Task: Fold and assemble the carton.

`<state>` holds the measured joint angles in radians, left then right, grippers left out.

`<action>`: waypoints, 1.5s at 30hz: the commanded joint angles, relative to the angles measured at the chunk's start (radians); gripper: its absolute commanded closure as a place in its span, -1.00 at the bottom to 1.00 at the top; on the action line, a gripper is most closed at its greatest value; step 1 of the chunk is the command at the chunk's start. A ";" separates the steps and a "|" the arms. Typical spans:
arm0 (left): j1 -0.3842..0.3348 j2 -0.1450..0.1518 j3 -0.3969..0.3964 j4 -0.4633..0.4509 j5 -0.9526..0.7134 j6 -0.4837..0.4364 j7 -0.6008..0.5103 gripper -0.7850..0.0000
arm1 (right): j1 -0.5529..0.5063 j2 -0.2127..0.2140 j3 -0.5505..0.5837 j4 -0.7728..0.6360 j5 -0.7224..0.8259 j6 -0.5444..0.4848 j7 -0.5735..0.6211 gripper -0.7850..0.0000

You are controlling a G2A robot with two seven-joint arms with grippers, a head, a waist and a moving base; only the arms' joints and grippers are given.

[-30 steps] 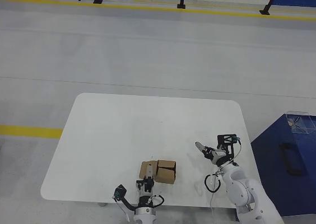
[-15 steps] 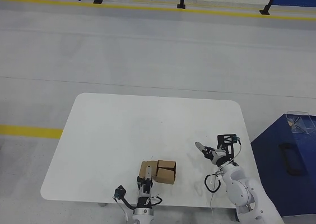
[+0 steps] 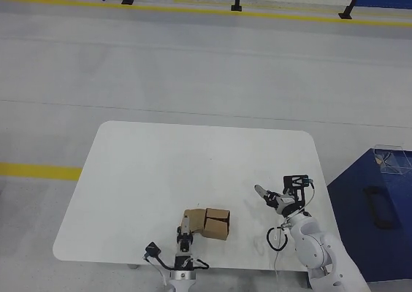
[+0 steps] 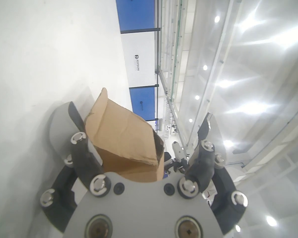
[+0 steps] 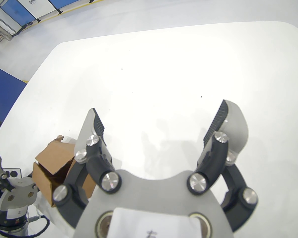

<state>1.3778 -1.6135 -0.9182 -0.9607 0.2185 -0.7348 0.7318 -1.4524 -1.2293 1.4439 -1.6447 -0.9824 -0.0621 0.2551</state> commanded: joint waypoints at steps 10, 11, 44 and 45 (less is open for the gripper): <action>0.051 -0.007 -0.005 -0.095 0.114 -0.058 0.022 -1.00 | 0.000 0.000 0.000 0.000 0.000 0.000 0.000 -1.00; 0.057 -0.007 -0.006 -0.107 0.127 -0.056 0.025 -1.00 | 0.000 0.000 0.000 0.000 0.000 0.000 0.000 -1.00; 0.212 0.000 -0.101 -0.310 0.293 0.286 -0.011 -1.00 | 0.000 0.000 0.000 0.000 0.000 0.000 0.000 -1.00; 0.201 -0.004 -0.098 -0.308 0.273 0.317 -0.014 -1.00 | 0.000 0.000 0.000 0.000 0.000 0.000 0.000 -1.00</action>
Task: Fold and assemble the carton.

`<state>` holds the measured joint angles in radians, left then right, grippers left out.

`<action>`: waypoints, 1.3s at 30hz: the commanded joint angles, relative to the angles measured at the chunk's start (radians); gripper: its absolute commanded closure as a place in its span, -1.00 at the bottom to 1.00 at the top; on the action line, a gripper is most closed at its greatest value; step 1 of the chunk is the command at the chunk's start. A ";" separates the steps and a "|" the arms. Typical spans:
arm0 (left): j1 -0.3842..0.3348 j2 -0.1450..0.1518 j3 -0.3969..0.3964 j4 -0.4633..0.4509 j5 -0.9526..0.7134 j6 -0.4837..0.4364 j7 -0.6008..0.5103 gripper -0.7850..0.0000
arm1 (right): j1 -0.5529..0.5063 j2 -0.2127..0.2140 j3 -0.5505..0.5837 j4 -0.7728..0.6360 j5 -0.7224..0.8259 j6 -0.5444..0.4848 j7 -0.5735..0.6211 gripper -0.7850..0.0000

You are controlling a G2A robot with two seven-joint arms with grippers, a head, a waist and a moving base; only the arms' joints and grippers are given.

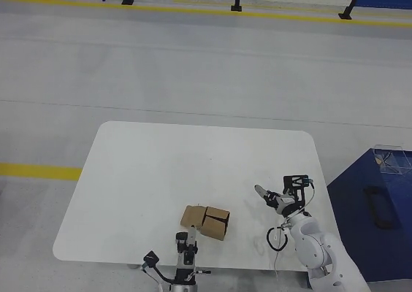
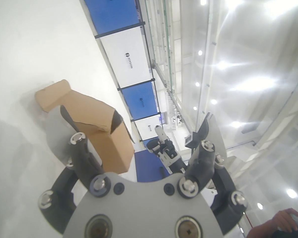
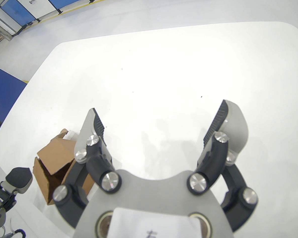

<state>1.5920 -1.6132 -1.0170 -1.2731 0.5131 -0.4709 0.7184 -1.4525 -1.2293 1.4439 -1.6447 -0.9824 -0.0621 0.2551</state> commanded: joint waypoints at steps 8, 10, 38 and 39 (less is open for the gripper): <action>-0.107 -0.026 0.018 0.089 -0.099 0.154 -0.054 -1.00 | 0.000 0.000 0.000 0.000 0.000 0.000 0.000 -1.00; -0.120 -0.029 0.016 0.107 -0.111 0.162 -0.049 -1.00 | 0.000 0.000 0.000 0.000 0.000 0.000 0.000 -1.00; -0.275 -0.039 -0.053 0.372 -0.249 -0.304 -0.154 -0.95 | 0.000 0.000 0.000 0.000 0.000 0.000 0.000 -1.00; -0.279 -0.040 -0.055 0.378 -0.256 -0.317 -0.157 -0.98 | 0.000 0.000 0.000 0.000 0.000 0.000 0.000 -1.00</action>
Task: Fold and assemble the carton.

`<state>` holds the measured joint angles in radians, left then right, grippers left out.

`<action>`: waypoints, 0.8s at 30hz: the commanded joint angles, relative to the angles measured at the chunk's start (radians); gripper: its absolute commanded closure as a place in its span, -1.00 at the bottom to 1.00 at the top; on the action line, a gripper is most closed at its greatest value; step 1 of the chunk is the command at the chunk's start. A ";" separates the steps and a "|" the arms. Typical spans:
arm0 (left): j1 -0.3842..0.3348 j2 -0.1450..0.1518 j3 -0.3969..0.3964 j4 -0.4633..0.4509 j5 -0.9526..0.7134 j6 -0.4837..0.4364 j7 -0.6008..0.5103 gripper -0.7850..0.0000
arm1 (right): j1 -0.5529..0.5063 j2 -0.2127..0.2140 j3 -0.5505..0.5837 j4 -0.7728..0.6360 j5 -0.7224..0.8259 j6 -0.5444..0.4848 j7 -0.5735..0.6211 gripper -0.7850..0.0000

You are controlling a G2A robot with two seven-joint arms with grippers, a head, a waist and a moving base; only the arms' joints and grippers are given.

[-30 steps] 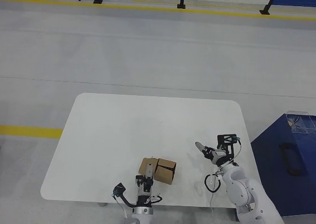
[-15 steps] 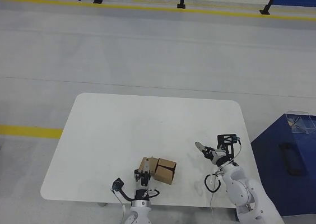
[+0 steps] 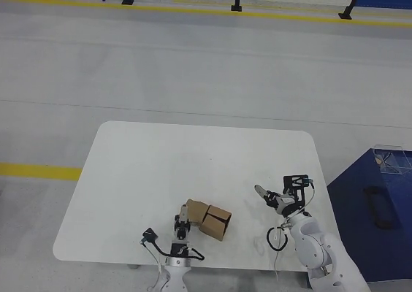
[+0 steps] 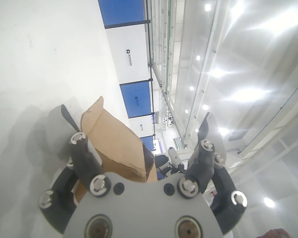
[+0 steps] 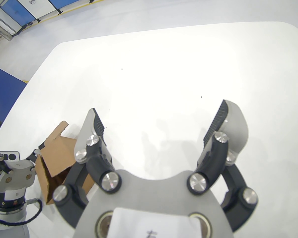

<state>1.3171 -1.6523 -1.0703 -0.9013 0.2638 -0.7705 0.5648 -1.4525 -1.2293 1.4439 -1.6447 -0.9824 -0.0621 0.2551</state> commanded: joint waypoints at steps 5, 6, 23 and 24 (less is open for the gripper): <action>-0.016 -0.003 -0.008 0.018 -0.017 -0.082 -0.023 -1.00 | 0.000 0.000 0.000 0.000 0.000 0.000 0.000 -1.00; -0.015 -0.003 -0.010 0.018 -0.016 -0.093 -0.024 -1.00 | 0.000 0.000 0.000 0.000 0.000 0.000 0.000 -1.00; 0.002 0.001 -0.035 -0.026 -0.146 -0.242 -0.169 -1.00 | 0.000 0.000 0.000 0.000 0.000 0.000 0.000 -1.00; 0.005 0.002 -0.037 -0.035 -0.156 -0.242 -0.180 -1.00 | 0.000 0.000 0.000 0.000 0.000 0.000 0.000 -1.00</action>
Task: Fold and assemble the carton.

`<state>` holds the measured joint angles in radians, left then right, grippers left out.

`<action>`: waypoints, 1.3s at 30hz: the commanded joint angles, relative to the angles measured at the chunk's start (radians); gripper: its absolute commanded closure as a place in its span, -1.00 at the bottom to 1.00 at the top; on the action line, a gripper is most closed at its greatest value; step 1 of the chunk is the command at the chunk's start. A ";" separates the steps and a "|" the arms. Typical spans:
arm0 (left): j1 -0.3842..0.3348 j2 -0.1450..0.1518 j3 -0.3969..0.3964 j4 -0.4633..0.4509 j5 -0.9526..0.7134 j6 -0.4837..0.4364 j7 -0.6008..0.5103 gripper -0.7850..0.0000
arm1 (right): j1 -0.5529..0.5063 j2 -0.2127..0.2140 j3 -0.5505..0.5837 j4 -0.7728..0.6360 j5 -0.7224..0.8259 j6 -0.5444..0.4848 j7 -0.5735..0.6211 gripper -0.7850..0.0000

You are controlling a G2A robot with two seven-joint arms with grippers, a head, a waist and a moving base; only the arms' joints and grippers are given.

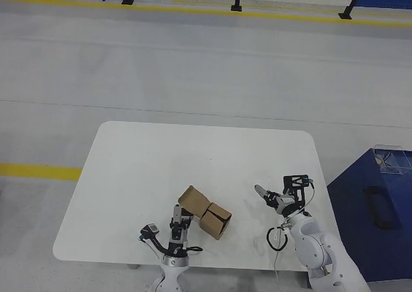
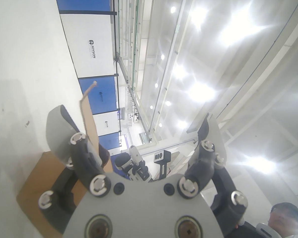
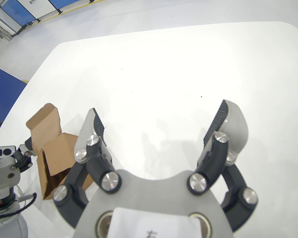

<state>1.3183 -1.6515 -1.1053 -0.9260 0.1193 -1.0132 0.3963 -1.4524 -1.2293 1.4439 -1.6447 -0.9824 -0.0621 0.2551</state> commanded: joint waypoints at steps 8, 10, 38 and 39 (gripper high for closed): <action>0.020 0.008 -0.012 -0.050 -0.027 0.001 -0.087 -1.00 | 0.000 0.000 0.000 0.000 0.000 0.000 0.000 -1.00; 0.026 0.008 -0.009 -0.063 -0.029 0.001 -0.105 -1.00 | 0.000 0.000 0.000 0.000 0.000 0.000 0.000 -1.00; 0.139 -0.009 0.078 -0.233 0.323 0.191 0.001 -1.00 | 0.000 0.000 0.000 0.000 0.000 0.000 0.000 -1.00; 0.141 -0.012 0.081 -0.237 0.311 0.202 0.014 -1.00 | 0.000 0.000 0.000 0.000 0.000 0.000 0.000 -1.00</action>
<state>1.4575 -1.6604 -1.0273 -1.1586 0.4441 -0.8242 0.3882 -1.4524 -1.2293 1.4439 -1.6447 -0.9824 -0.0621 0.2551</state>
